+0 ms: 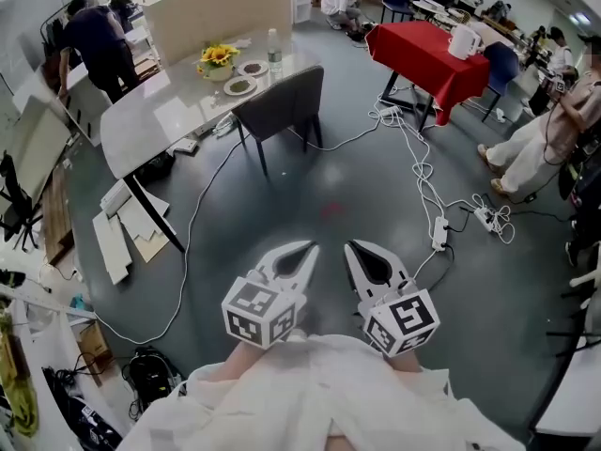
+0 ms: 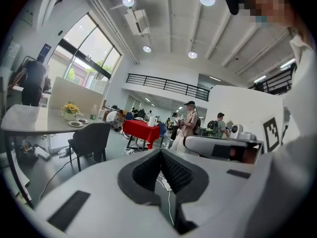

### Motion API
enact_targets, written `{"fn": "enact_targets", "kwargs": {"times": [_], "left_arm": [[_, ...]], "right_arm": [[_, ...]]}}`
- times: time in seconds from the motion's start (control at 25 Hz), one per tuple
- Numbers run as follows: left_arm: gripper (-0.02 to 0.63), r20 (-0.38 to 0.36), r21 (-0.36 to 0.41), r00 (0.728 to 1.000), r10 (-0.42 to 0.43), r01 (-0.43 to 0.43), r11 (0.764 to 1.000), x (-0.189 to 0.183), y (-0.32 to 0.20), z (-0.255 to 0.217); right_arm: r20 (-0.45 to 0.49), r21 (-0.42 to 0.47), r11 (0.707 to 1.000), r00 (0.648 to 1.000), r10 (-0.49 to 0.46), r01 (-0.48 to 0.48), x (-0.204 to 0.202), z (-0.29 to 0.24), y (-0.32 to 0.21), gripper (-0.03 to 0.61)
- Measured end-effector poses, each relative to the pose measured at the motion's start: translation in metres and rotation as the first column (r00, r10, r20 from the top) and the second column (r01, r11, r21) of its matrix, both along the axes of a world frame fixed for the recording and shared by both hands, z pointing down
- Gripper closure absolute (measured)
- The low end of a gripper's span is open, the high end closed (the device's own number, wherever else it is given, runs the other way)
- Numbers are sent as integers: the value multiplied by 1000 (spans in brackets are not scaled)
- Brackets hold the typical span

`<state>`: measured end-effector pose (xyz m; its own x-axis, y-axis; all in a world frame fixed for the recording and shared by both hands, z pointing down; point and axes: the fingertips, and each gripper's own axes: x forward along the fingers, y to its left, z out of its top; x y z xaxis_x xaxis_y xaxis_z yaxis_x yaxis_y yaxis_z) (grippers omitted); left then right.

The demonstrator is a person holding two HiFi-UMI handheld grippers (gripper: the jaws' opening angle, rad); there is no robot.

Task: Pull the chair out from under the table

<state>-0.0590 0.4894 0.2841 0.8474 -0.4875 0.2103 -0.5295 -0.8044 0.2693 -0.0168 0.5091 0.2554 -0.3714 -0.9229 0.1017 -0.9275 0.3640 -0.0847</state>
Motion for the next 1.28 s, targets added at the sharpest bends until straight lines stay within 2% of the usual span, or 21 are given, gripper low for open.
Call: {"fn": "enact_targets", "kwargs": {"times": [0.24, 0.48, 0.64, 0.88, 1.12, 1.28], "left_arm": [[598, 19, -48, 1000, 2, -1, 999, 8, -2, 22], [599, 11, -87, 1000, -7, 8, 996, 11, -43, 34], [599, 1, -88, 1000, -6, 6, 996, 18, -93, 37], [598, -16, -64, 1000, -21, 20, 998, 22, -192, 26], [599, -7, -42, 1000, -13, 12, 999, 21, -283, 16], [598, -7, -35, 1000, 0, 0, 999, 20, -328, 15]], "right_arm": [[29, -48, 999, 1000, 3, -2, 11, 22, -4, 574], [50, -69, 997, 999, -16, 20, 12, 32, -51, 574], [36, -81, 996, 999, -31, 34, 17, 41, -97, 574], [-4, -47, 998, 999, -46, 46, 24, 27, -195, 575], [-4, -37, 999, 1000, -13, 13, 31, 15, -286, 575], [-8, -35, 999, 1000, -5, 5, 28, 15, -329, 575]]}}
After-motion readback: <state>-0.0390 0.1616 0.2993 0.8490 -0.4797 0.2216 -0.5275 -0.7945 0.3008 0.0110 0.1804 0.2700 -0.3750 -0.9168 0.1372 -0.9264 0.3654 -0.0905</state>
